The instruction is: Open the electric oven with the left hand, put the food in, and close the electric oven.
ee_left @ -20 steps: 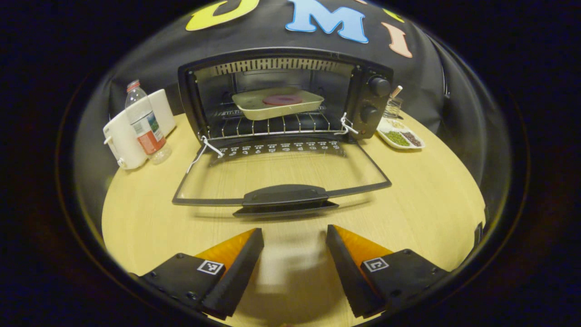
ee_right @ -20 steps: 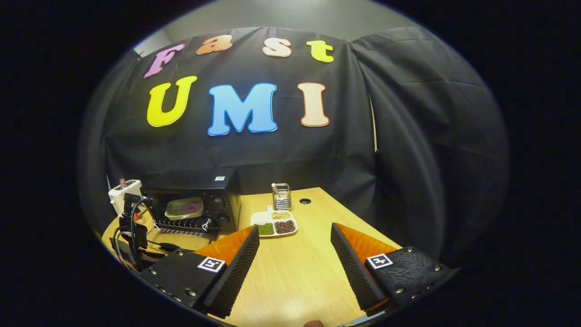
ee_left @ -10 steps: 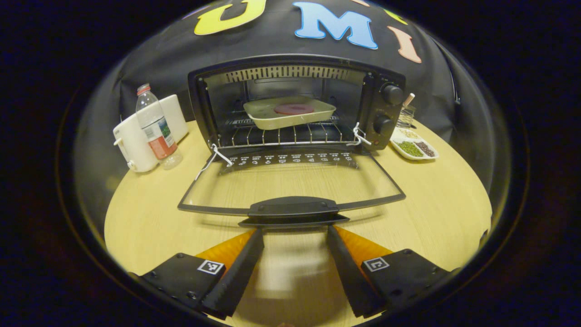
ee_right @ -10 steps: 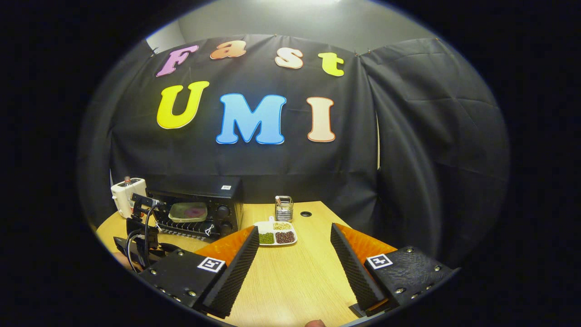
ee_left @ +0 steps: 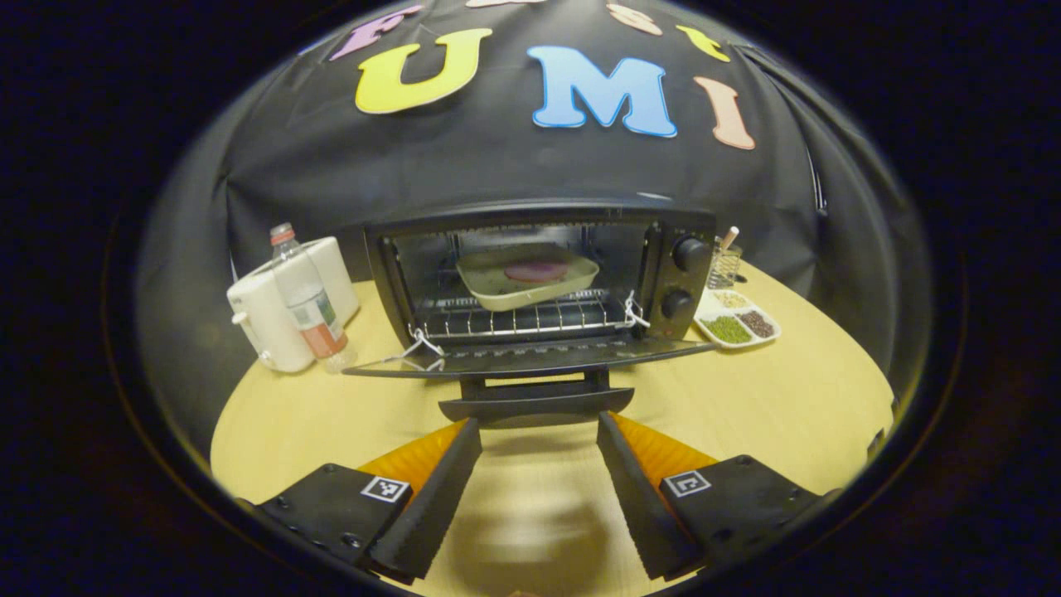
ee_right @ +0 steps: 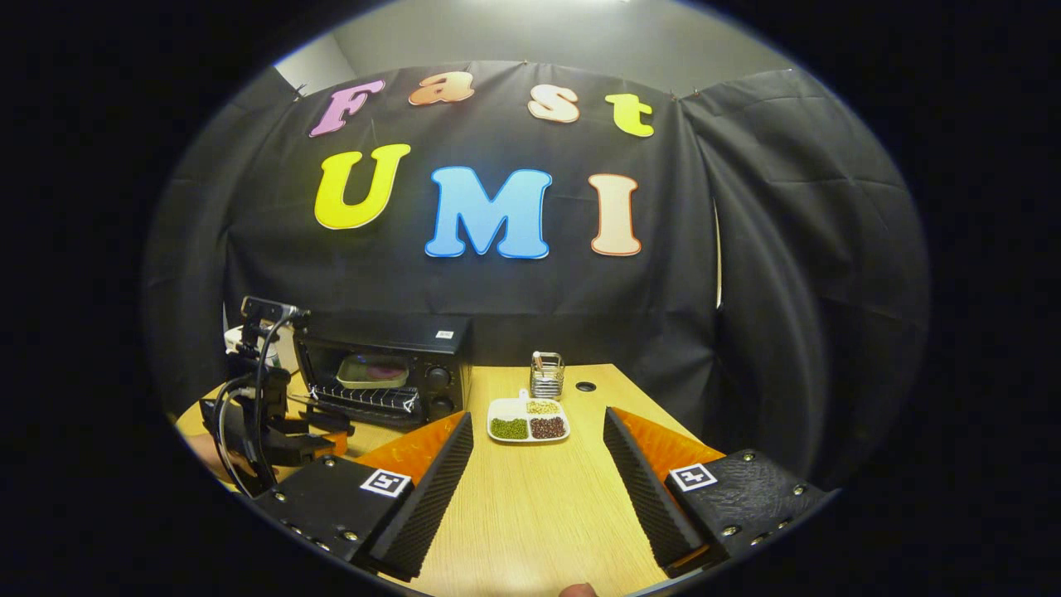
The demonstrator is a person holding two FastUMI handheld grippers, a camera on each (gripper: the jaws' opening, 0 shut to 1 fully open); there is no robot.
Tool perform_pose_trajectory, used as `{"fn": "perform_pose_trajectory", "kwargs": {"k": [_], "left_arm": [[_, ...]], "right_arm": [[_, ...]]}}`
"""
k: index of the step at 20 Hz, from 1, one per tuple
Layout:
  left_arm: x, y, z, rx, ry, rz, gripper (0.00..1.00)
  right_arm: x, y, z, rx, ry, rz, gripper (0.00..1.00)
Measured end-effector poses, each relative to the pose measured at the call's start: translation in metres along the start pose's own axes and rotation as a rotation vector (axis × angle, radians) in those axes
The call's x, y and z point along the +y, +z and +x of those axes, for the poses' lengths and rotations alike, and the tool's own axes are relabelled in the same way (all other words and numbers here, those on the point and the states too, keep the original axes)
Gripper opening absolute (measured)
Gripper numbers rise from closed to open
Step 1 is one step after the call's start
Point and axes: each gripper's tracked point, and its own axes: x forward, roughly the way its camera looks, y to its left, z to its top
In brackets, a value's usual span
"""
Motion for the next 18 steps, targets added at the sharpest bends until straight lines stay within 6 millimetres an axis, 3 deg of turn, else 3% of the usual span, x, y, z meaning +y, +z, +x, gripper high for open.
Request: {"fn": "perform_pose_trajectory", "kwargs": {"k": [2, 3, 5, 6, 7, 12, 13, 14, 15, 17, 18], "left_arm": [[-0.002, 0.005, -0.009, -0.024, 0.001, 0.002, 0.95], [-0.001, 0.007, -0.008, -0.028, 0.002, -0.005, 1.00], [-0.001, 0.016, -0.006, -0.048, 0.003, -0.022, 0.91], [-0.001, 0.020, -0.006, -0.059, 0.003, -0.021, 0.95], [0.000, 0.024, -0.006, -0.070, 0.004, -0.012, 0.91], [-0.001, 0.044, -0.001, -0.124, -0.009, 0.020, 0.95], [-0.001, 0.055, 0.007, -0.130, -0.013, 0.020, 1.00], [-0.001, 0.062, 0.012, -0.144, -0.015, 0.021, 0.95], [0.000, 0.068, 0.014, -0.157, -0.019, 0.023, 1.00], [0.002, 0.081, 0.014, -0.190, -0.029, 0.029, 1.00], [0.002, 0.090, 0.012, -0.211, -0.036, 0.028, 0.95]], "right_arm": [[0.000, -0.001, 0.003, 0.005, 0.002, 0.002, 0.98], [-0.001, -0.003, 0.003, 0.009, 0.001, -0.001, 0.98], [0.000, -0.006, 0.005, 0.021, 0.002, -0.004, 0.98], [0.000, -0.008, 0.005, 0.028, 0.001, -0.004, 0.98], [0.001, -0.010, 0.006, 0.035, 0.003, -0.005, 0.98], [0.011, -0.012, 0.014, 0.050, 0.015, -0.034, 0.98], [0.015, -0.012, 0.016, 0.051, 0.022, -0.037, 0.98], [0.019, -0.011, 0.016, 0.050, 0.034, -0.038, 0.98], [0.023, -0.011, 0.018, 0.045, 0.046, -0.039, 0.98], [0.026, -0.007, 0.021, 0.035, 0.054, -0.047, 0.97], [0.025, -0.004, 0.023, 0.029, 0.051, -0.050, 0.97]]}}
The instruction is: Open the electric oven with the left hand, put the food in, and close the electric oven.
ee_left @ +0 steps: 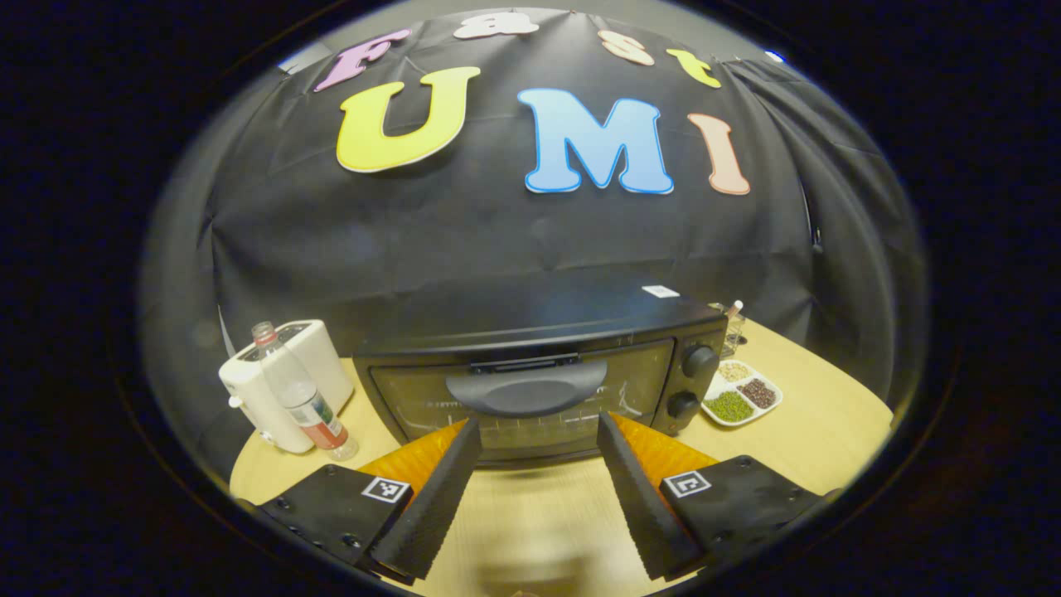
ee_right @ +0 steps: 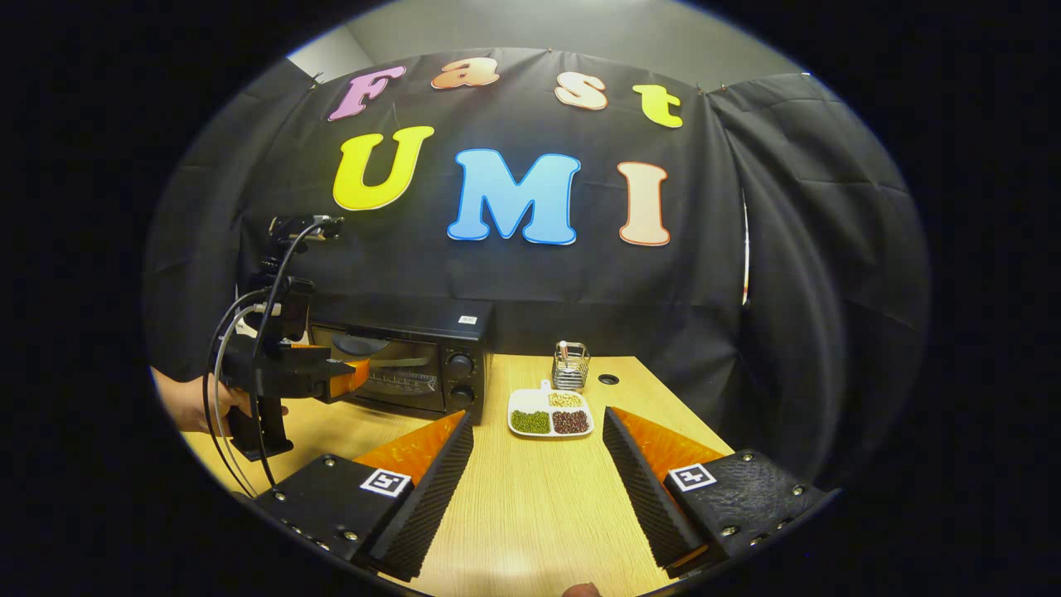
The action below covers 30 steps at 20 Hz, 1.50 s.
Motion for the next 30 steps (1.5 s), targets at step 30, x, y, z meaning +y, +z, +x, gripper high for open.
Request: {"fn": "perform_pose_trajectory", "kwargs": {"k": [30], "left_arm": [[0.005, 0.118, -0.367, -0.452, 0.241, -0.003, 1.00]], "right_arm": [[-0.050, 0.112, -0.114, -0.365, 0.121, 0.036, 0.98]]}}
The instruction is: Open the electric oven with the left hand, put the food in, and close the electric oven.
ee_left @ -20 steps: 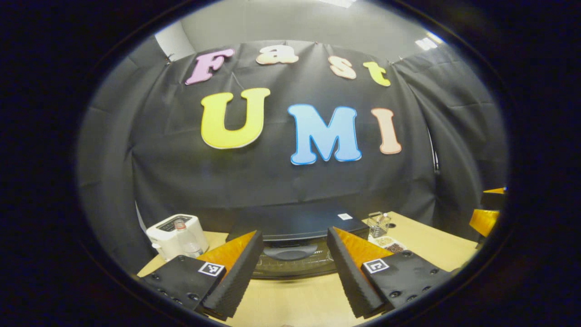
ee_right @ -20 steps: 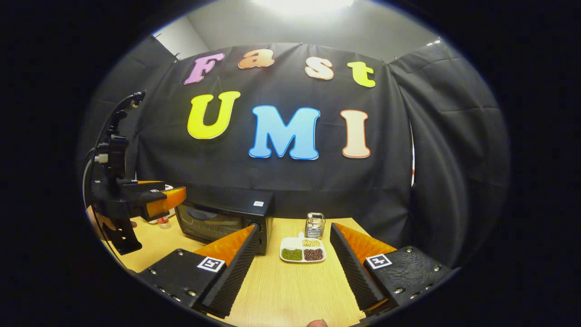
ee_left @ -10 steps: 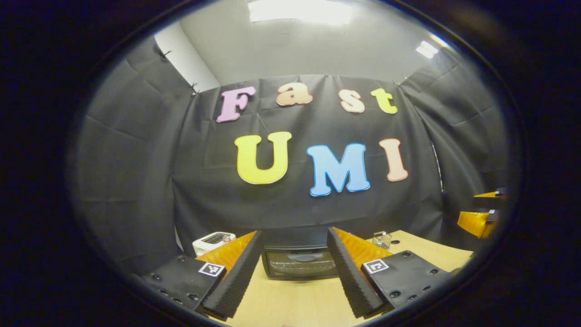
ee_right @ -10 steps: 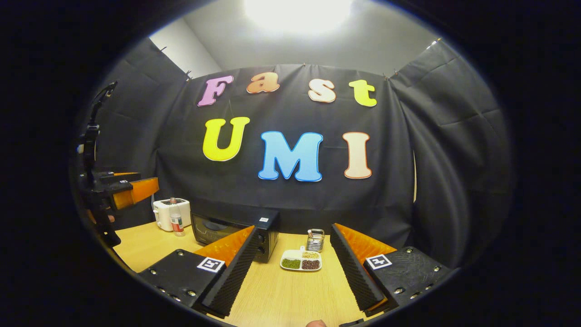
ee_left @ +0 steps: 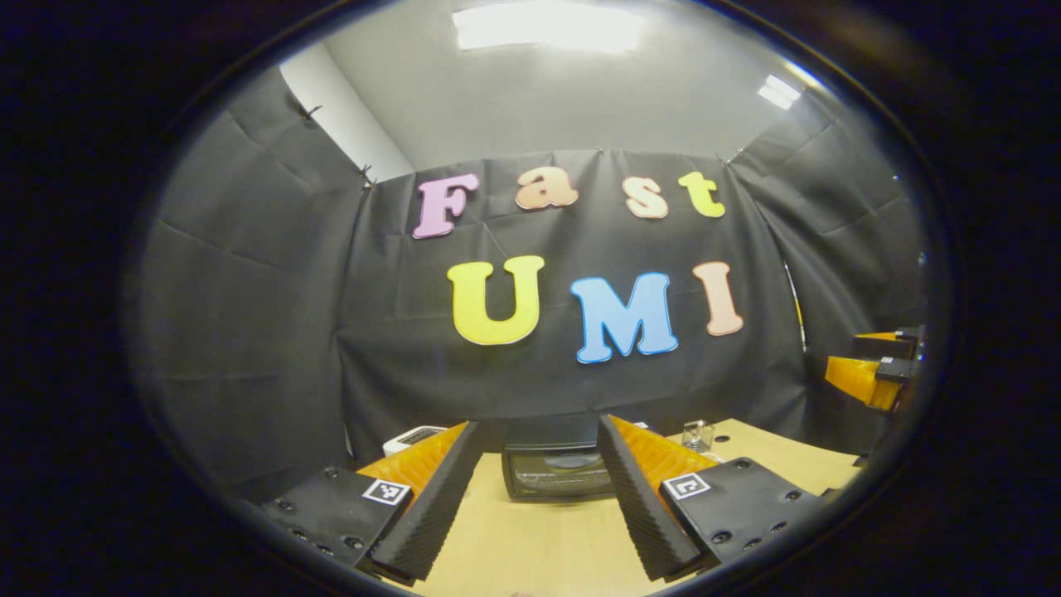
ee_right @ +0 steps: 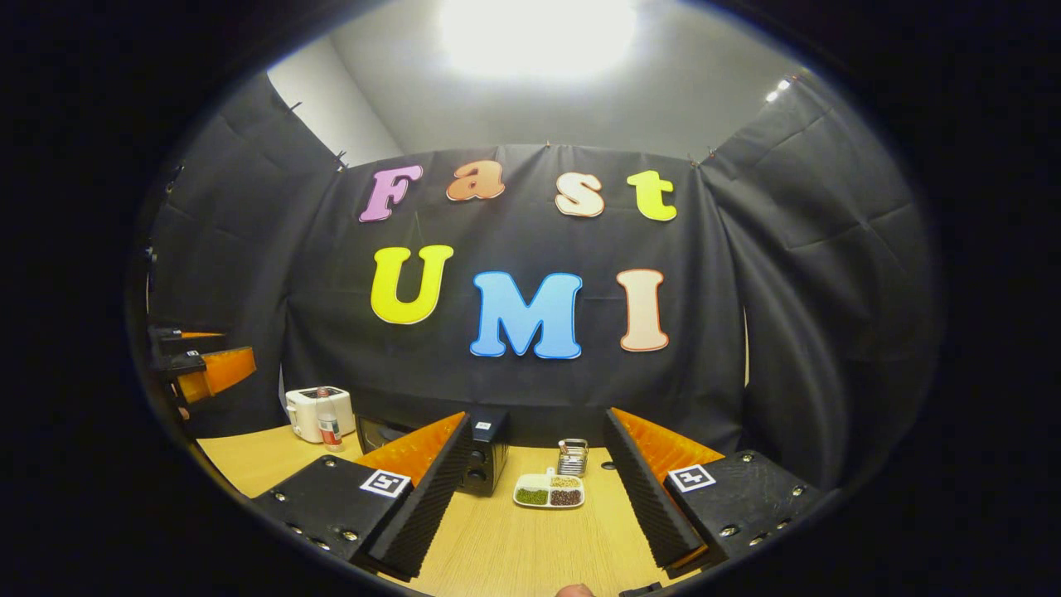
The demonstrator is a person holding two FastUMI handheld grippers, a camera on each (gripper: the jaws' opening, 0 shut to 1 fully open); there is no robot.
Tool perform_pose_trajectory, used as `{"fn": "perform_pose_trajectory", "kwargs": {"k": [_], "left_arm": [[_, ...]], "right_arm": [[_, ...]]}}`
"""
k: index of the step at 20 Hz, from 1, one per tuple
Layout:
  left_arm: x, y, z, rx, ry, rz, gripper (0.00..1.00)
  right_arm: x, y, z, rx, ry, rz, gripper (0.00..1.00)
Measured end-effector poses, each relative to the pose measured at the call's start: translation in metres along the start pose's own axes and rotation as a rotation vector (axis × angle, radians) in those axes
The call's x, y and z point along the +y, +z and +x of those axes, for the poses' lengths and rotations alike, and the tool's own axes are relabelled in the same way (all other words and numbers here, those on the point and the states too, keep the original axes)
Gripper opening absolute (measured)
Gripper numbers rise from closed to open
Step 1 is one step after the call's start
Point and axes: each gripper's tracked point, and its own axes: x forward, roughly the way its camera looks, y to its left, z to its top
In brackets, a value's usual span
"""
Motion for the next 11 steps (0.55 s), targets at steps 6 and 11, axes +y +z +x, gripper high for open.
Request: {"fn": "perform_pose_trajectory", "kwargs": {"k": [6, 11], "left_arm": [[0.025, 0.009, -0.008, -0.003, -0.011, -0.008, 0.99], [0.043, 0.011, -0.011, -0.008, -0.010, -0.021, 0.99]], "right_arm": [[0.028, 0.008, -0.010, -0.008, -0.024, 0.049, 0.98], [0.037, 0.012, -0.016, -0.008, -0.038, 0.046, 0.98]]}}
